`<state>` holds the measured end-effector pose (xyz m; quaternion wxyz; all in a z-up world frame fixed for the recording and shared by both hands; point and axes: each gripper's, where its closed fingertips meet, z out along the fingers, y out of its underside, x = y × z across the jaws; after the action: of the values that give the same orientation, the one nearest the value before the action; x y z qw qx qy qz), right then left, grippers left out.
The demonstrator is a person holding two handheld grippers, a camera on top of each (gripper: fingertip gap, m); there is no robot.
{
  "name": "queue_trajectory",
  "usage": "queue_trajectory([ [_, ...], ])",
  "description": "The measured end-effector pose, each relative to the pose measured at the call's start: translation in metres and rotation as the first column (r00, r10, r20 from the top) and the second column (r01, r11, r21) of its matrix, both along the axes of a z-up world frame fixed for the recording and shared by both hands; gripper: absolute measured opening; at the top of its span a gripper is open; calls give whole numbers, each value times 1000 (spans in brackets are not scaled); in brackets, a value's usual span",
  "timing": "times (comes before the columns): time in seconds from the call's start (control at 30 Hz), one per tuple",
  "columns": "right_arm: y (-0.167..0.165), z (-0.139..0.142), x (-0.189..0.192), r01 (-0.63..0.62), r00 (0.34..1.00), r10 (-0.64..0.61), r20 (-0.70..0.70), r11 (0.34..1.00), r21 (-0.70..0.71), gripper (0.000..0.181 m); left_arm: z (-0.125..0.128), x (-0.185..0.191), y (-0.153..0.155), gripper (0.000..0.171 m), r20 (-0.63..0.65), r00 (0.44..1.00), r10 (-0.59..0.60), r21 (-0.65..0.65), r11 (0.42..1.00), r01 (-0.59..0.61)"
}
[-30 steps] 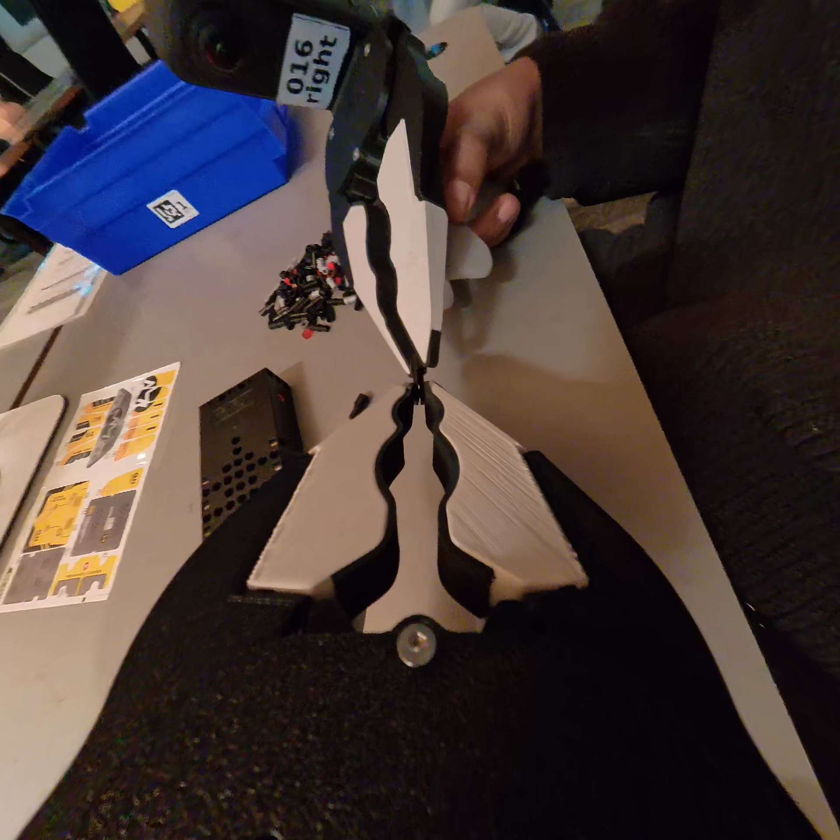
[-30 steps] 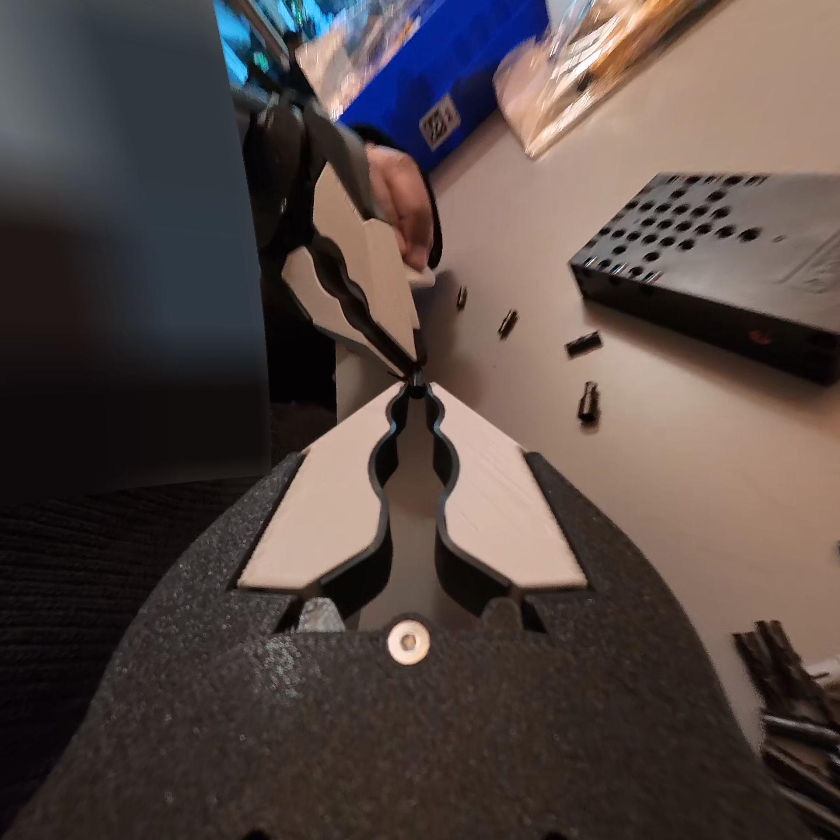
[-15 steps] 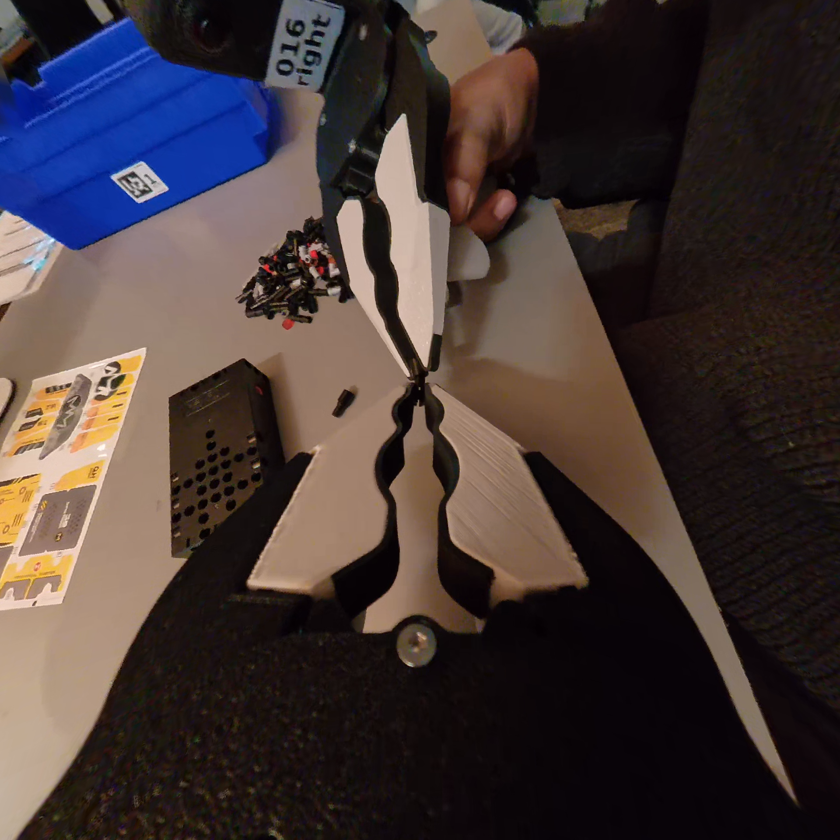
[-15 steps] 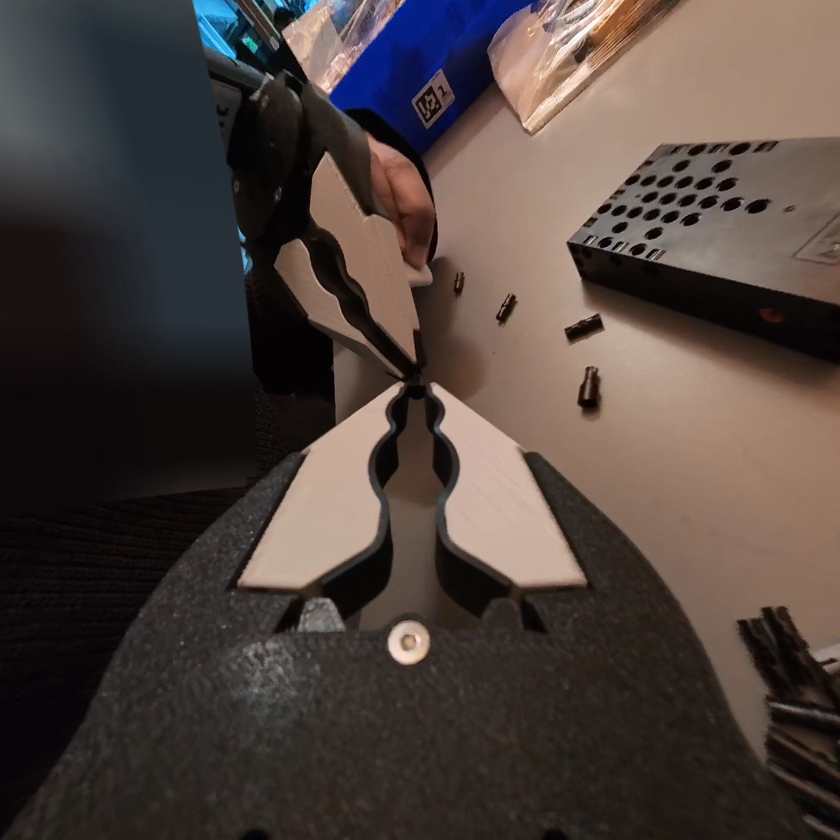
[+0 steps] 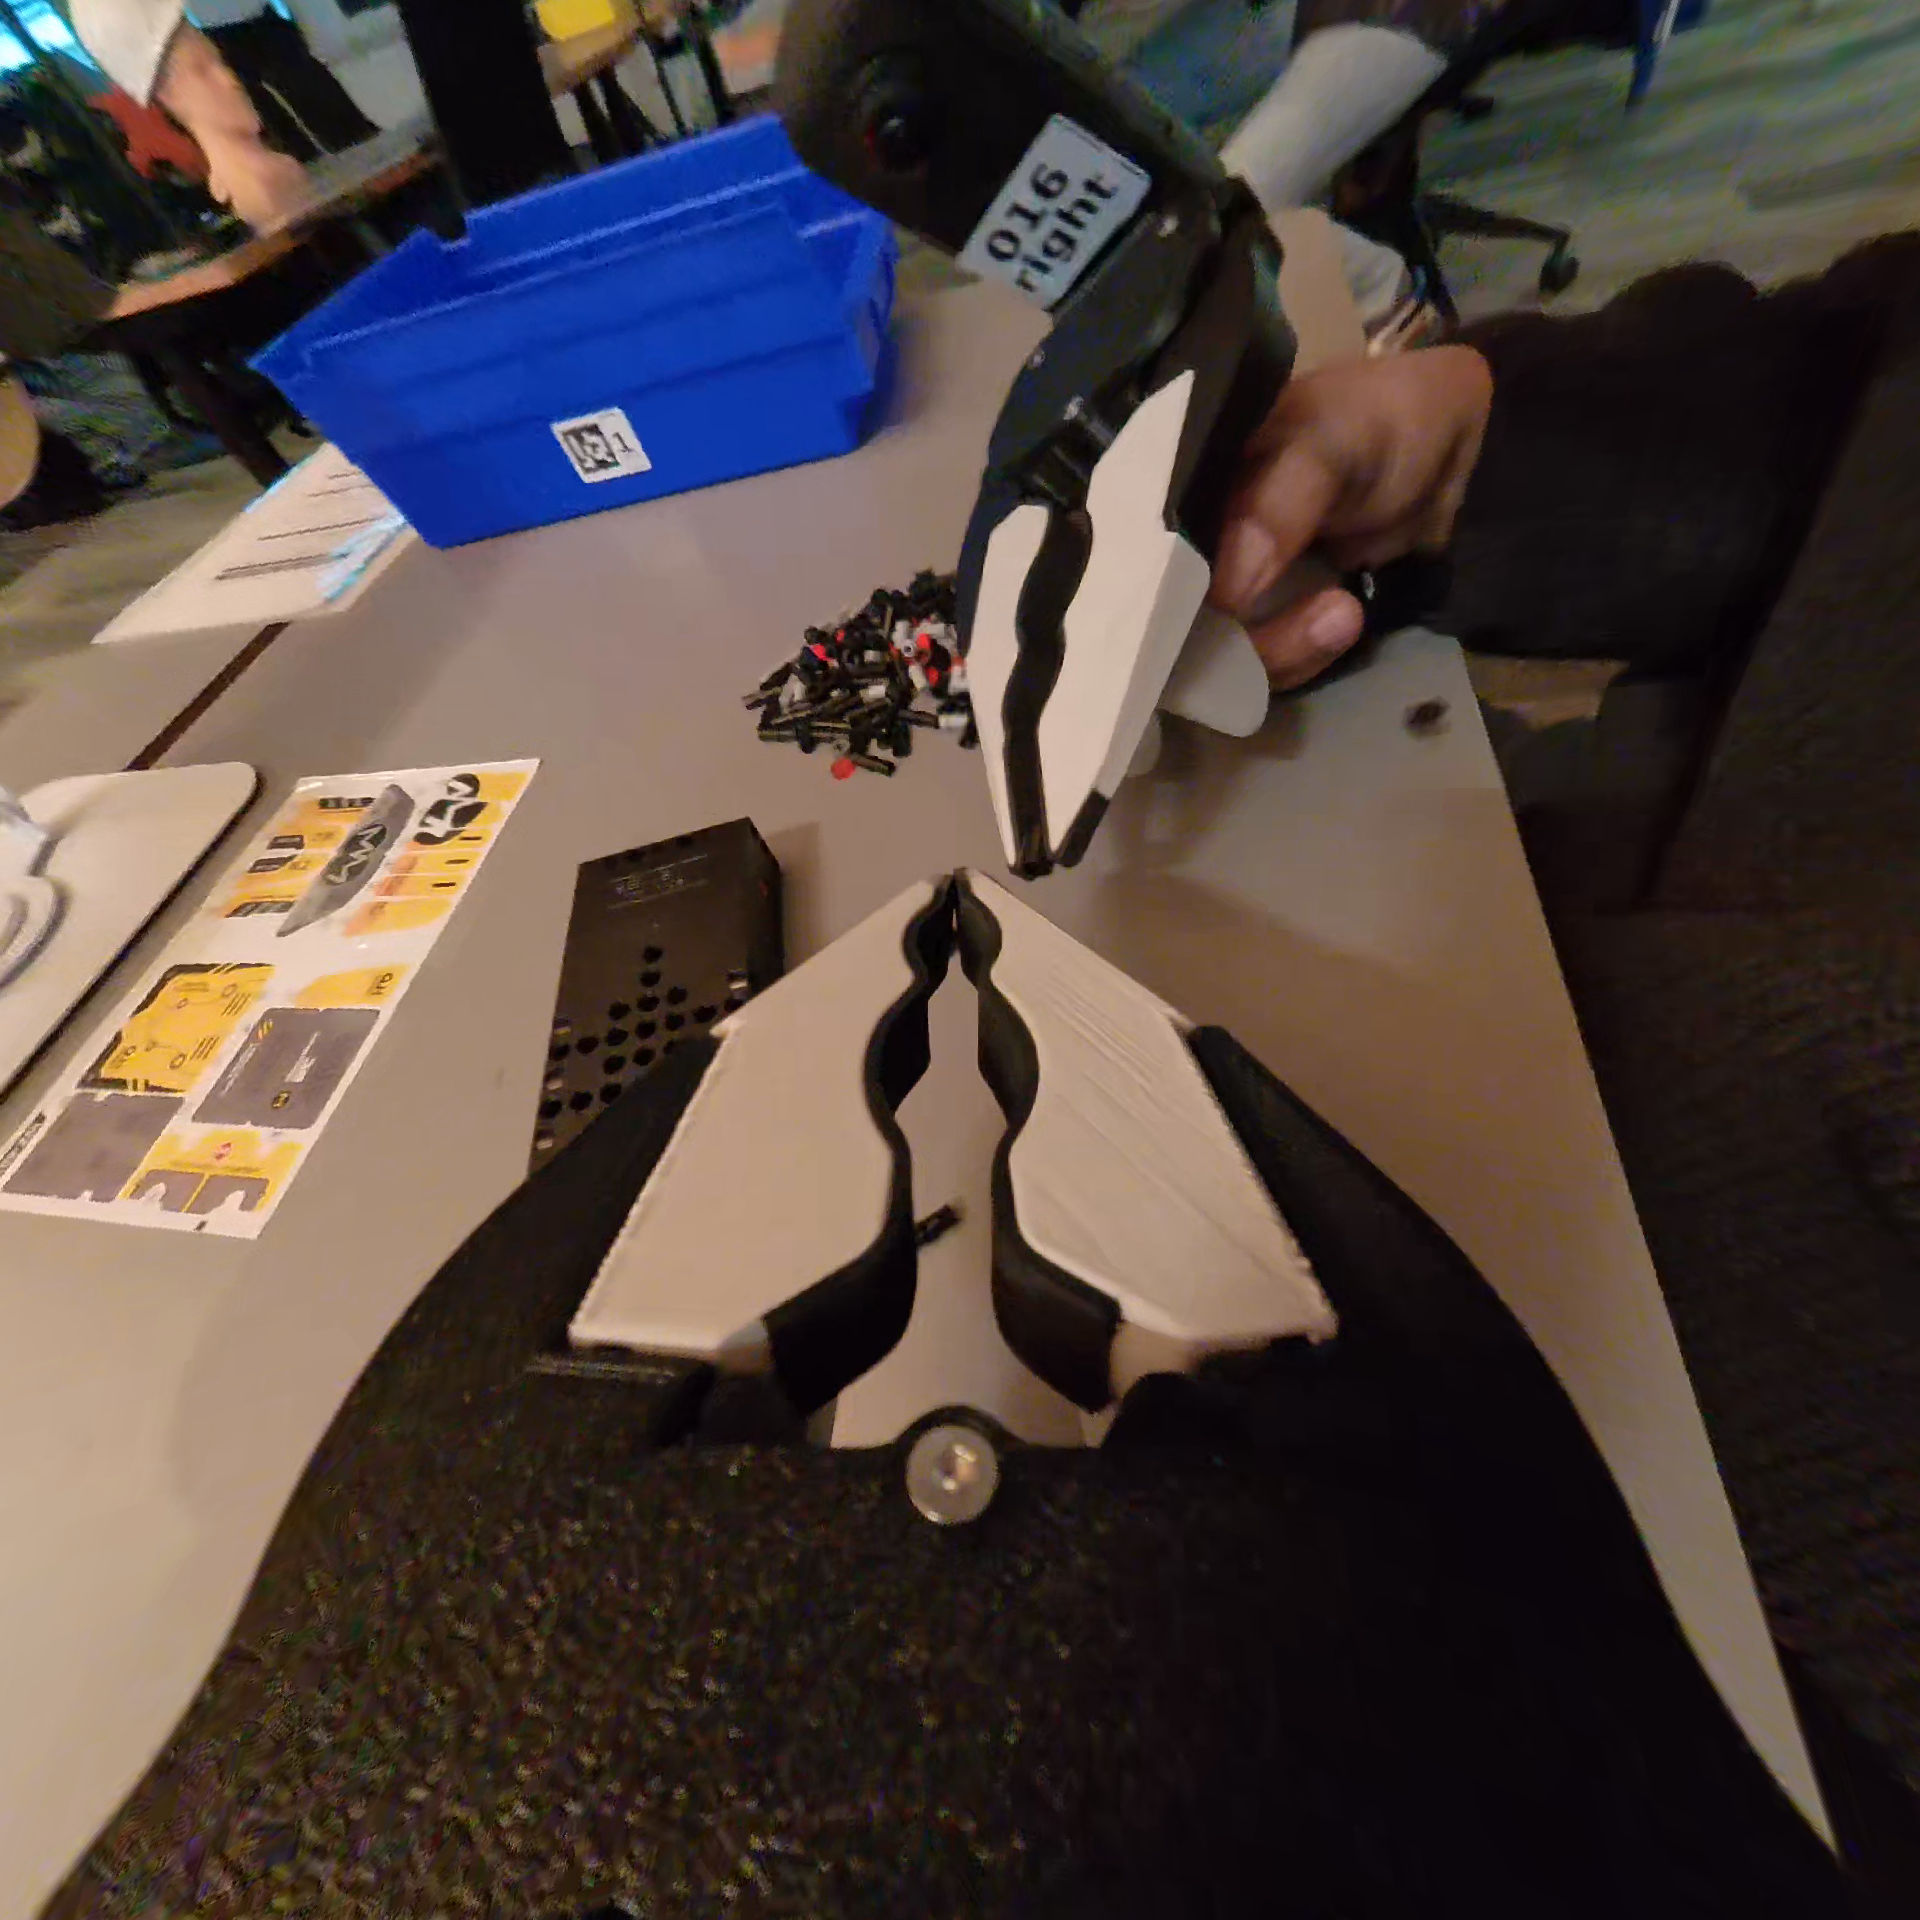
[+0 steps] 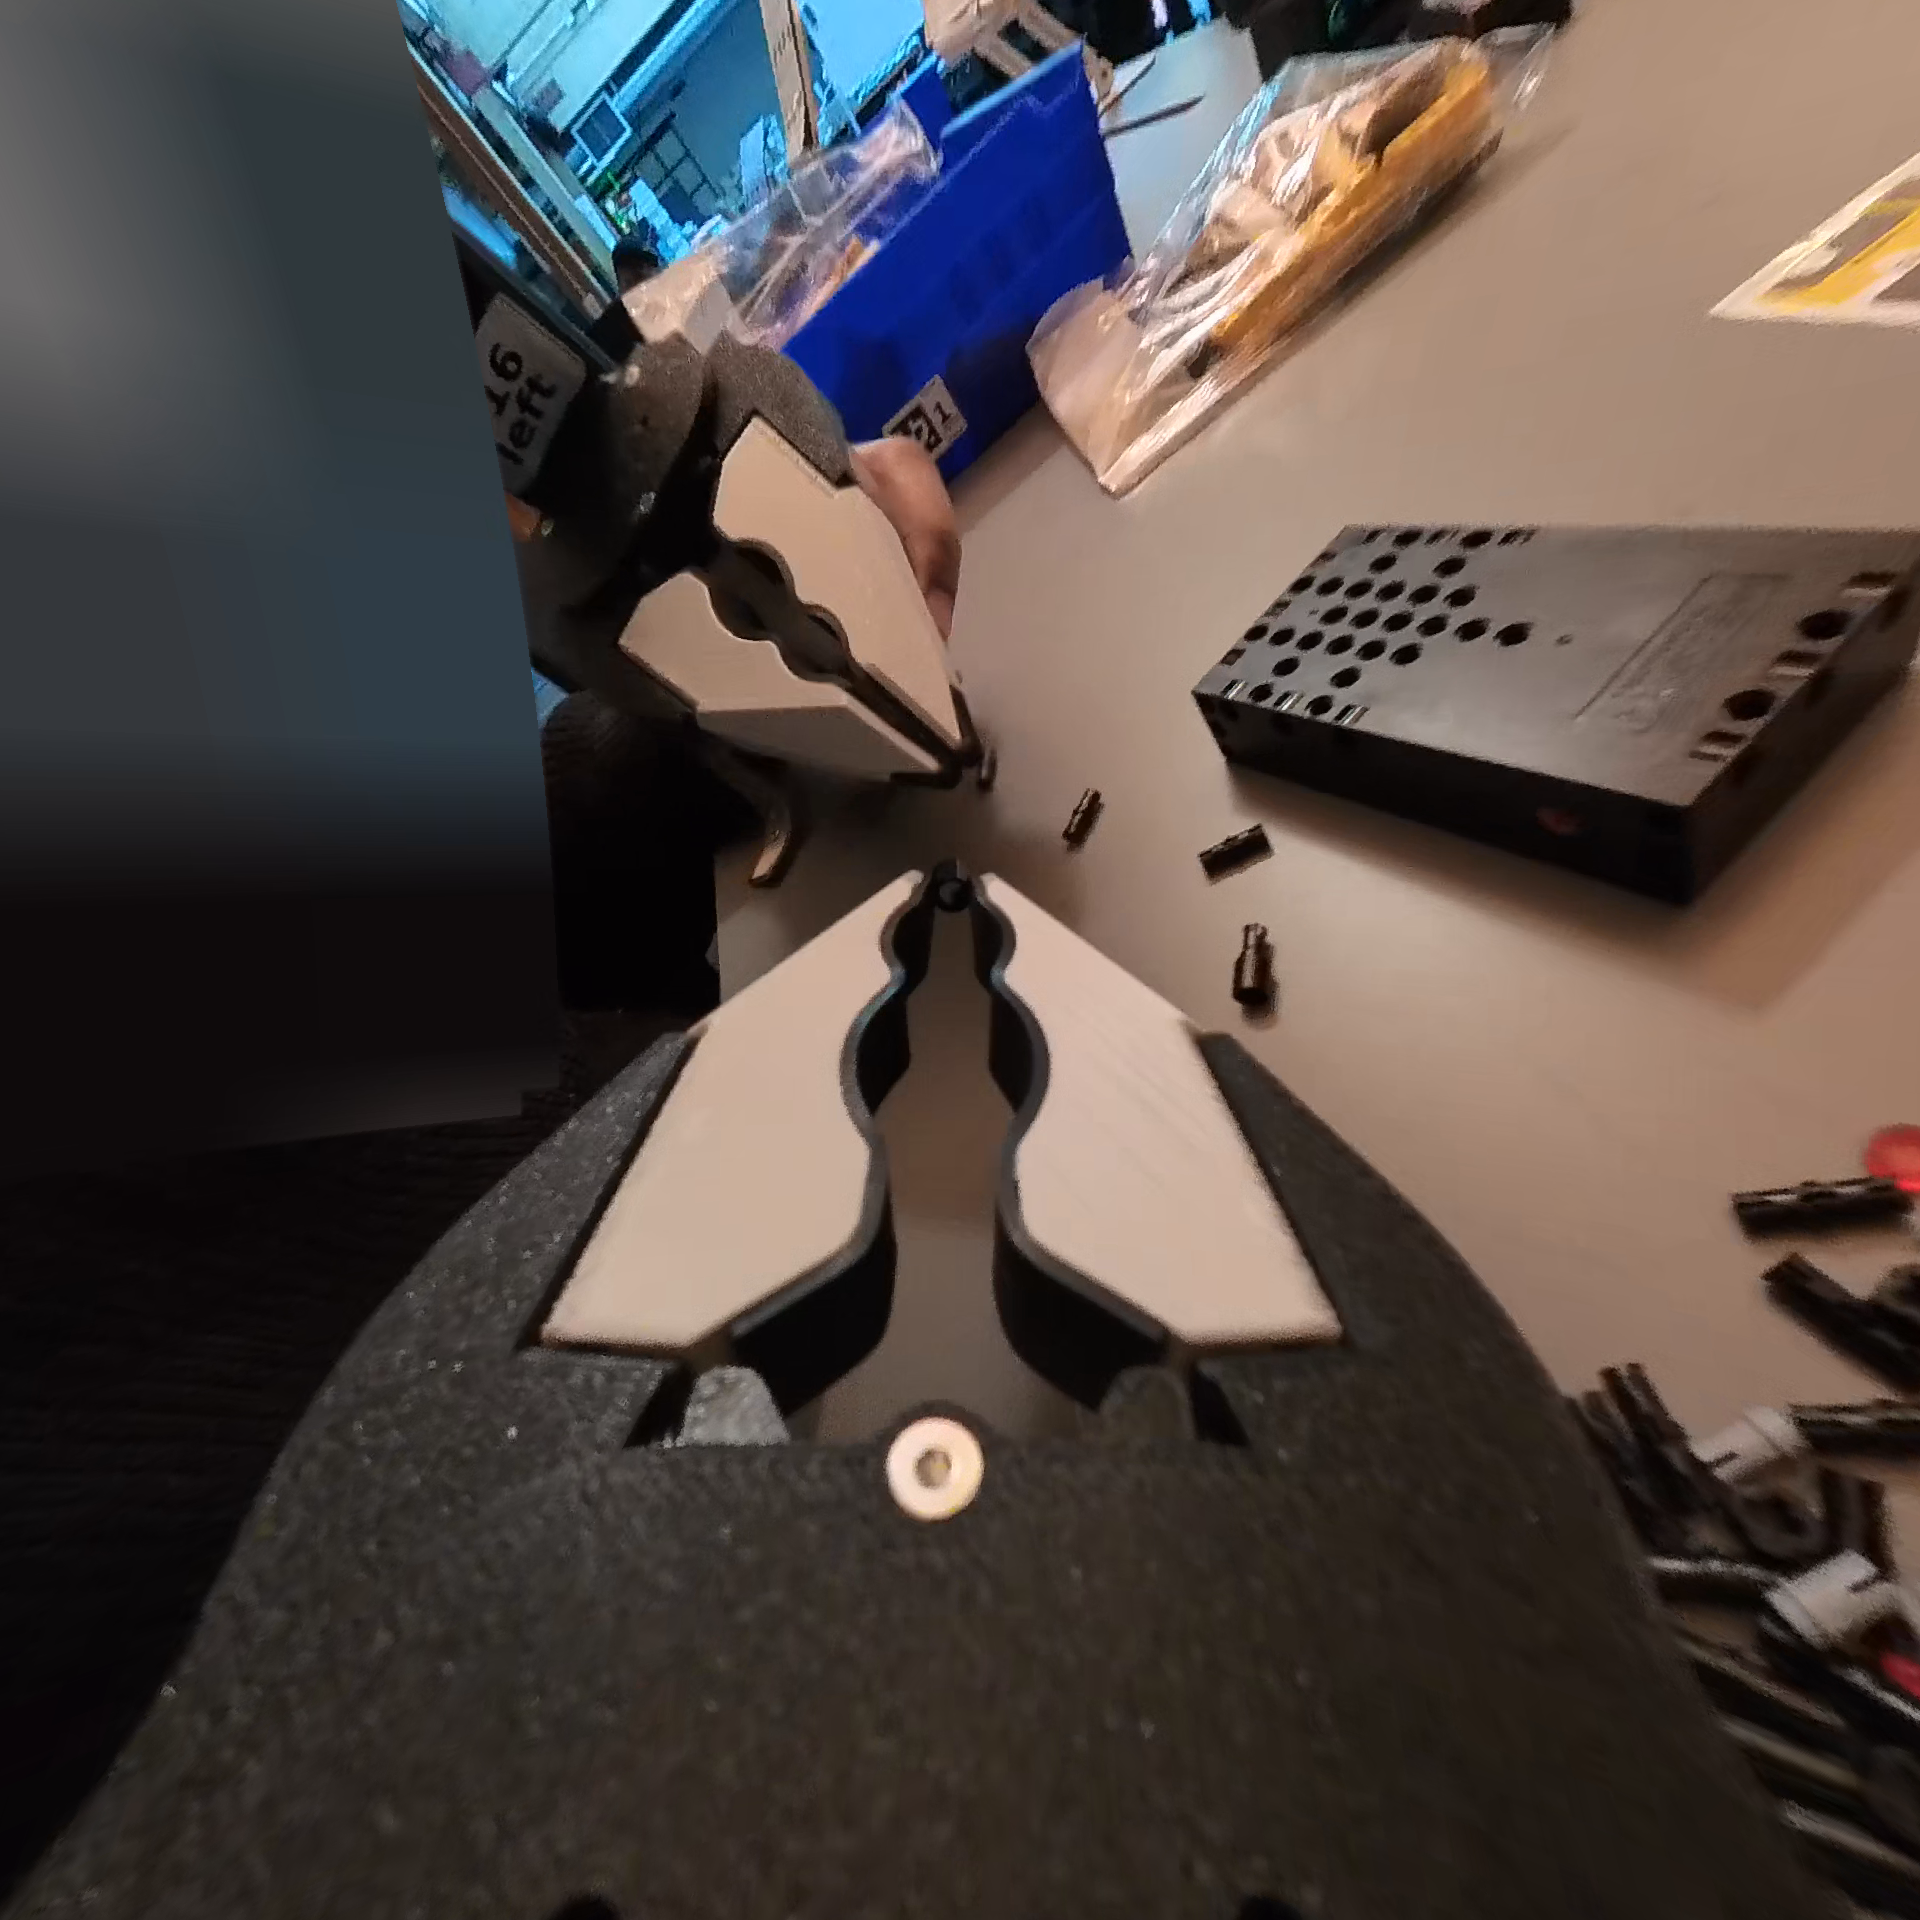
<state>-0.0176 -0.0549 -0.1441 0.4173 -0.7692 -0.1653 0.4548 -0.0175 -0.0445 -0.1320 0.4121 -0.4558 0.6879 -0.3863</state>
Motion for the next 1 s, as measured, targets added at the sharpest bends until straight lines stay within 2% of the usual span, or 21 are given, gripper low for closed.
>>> queue_trajectory([
  [0.17, 10, 5, 35, 128, 989, -132, 60, 989, 71, 7, -10, 1, 2, 0, -50, 999, 5, -11, 1000, -6],
  [0.33, 10, 38, 76, 271, 962, -271, -26, 942, 197, 7, -12, 4, -6, 0, -58, 998, -24, -23, 999, 22],
  [0.47, 0, 61, 98, 343, 938, -342, -56, 896, 283, 7, -6, 5, -13, 5, -39, 998, -47, -70, 997, 44],
  [0.6, -18, 81, 105, 390, 918, -388, -82, 842, 373, 7, 11, 8, -27, 10, 12, 997, -82, -153, 985, 83],
  [0.7, -41, 87, 106, 441, 895, -425, -136, 792, 423, 7, 24, 12, -54, 12, 45, 990, -134, -194, 971, 141],
  [0.8, -69, 85, 111, 498, 866, -456, -206, 748, 439, 7, 20, 24, -98, 14, -2, 980, -197, -196, 961, 193],
  [0.87, -86, 84, 117, 532, 846, -471, -248, 726, 435, 7, 8, 37, -130, 15, -73, 971, -226, -202, 957, 208],
  [0.93, -96, 84, 130, 575, 817, -510, -269, 690, 440, 7, -13, 54, -148, 14, -174, 969, -174, -174, 974, 144],
  [1.0, -104, 88, 143, 611, 788, -554, -269, 650, 452, 7, -35, 62, -173, 14, -271, 941, -204, -153, 974, 168],
])
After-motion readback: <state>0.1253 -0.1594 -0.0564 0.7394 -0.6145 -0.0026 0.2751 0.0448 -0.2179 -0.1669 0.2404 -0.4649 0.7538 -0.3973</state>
